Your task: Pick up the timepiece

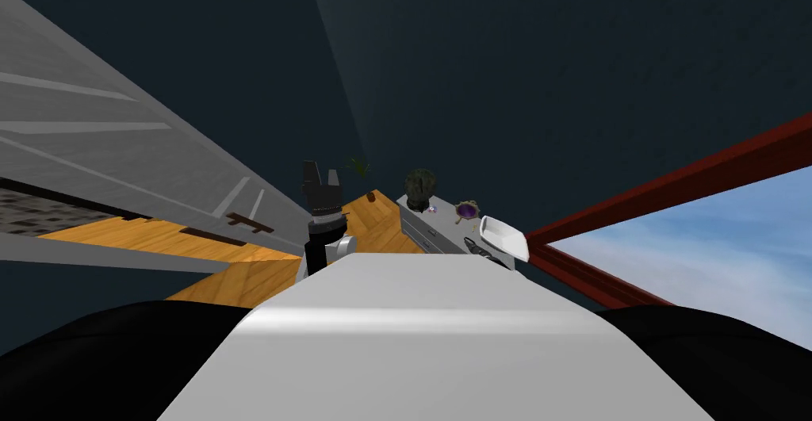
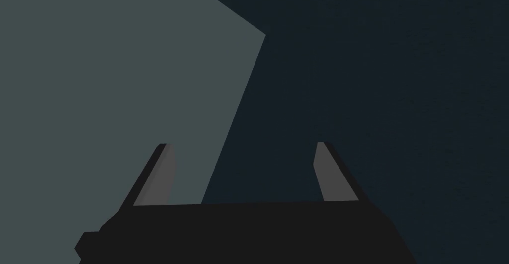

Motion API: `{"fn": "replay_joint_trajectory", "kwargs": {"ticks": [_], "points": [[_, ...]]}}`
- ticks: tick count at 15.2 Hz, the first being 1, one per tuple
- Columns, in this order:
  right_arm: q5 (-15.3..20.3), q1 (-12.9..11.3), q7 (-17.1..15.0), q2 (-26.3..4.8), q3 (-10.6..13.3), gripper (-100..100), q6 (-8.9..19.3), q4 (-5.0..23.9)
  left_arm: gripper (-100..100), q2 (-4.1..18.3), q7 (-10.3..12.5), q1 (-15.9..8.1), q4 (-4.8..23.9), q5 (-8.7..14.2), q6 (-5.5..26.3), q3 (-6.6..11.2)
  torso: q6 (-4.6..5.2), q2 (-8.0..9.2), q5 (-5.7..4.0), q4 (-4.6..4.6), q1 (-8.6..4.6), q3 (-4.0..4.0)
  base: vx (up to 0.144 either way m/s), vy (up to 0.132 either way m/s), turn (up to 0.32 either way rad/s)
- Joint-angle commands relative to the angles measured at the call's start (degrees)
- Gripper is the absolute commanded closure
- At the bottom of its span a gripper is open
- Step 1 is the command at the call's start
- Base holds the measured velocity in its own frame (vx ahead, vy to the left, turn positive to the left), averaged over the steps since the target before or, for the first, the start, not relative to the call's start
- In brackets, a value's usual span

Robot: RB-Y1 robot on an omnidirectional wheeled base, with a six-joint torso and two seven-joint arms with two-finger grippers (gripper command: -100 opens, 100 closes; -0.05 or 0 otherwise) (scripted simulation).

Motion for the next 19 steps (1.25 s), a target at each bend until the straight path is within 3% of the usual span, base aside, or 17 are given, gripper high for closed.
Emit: {"fn": "replay_joint_trajectory", "kwargs": {"ticks": [1,2,7,8,9,13,14,17,19], "points": [[0.0,0.0,0.0,0.0,0.0,-100,0.0,0.0,0,0.0,0.0,0.0,0.0,0.0,0.0,0.0,0.0,0.0,0.0,0.0,0.0,0.0,0.029,0.022,0.006],[0.25,-1.03,0.07,0.68,0.01,-100,-0.5,1.95,0,0.0,0.0,0.0,0.0,0.0,0.0,0.0,0.0,0.09,-0.01,0.02,-0.07,0.05,0.017,0.003,0.035],[0.77,-3.5,0.13,2.31,-0.06,-100,-2.13,6.37,0,0.01,0.0,-0.01,0.01,0.0,0.0,0.01,0.0,0.25,-0.08,0.06,-0.35,0.15,0.009,-0.023,0.05],[0.57,-2.88,0.09,1.79,-0.02,-100,-1.63,5.19,0,0.01,0.0,-0.01,0.01,0.0,0.0,0.01,-0.01,0.26,-0.09,0.06,-0.35,0.16,0.004,-0.016,0.024],[0.61,-2.98,0.1,1.88,-0.03,100,-1.78,5.42,0,0.01,0.0,-0.01,0.01,0.0,0.0,0.01,0.01,0.28,-0.08,0.07,-0.33,0.16,0.002,-0.006,0.002],[0.61,-2.99,0.1,1.87,-0.01,100,-1.85,5.37,0,0.0,0.0,-0.01,0.01,0.0,0.0,0.0,0.02,0.28,-0.06,0.06,-0.25,0.16,0.0,0.0,0.0],[0.4,-1.74,0.09,1.14,-0.01,100,-0.97,3.21,0,0.0,0.0,-0.01,0.01,0.0,0.0,0.0,0.02,0.27,-0.06,0.05,-0.24,0.15,-0.003,0.009,-0.059],[0.1,-0.33,0.06,0.22,0.03,100,-0.04,0.69,0,0.0,0.0,-0.01,0.0,0.0,0.0,0.0,0.08,0.34,-0.01,0.04,-0.11,0.18,-0.012,0.026,-0.067],[0.1,-0.51,0.04,0.28,0.02,100,-0.34,1.11,0,0.0,0.0,-0.01,0.01,0.0,0.0,0.0,0.08,0.36,0.01,0.05,-0.08,0.19,-0.012,0.019,-0.033]]}}
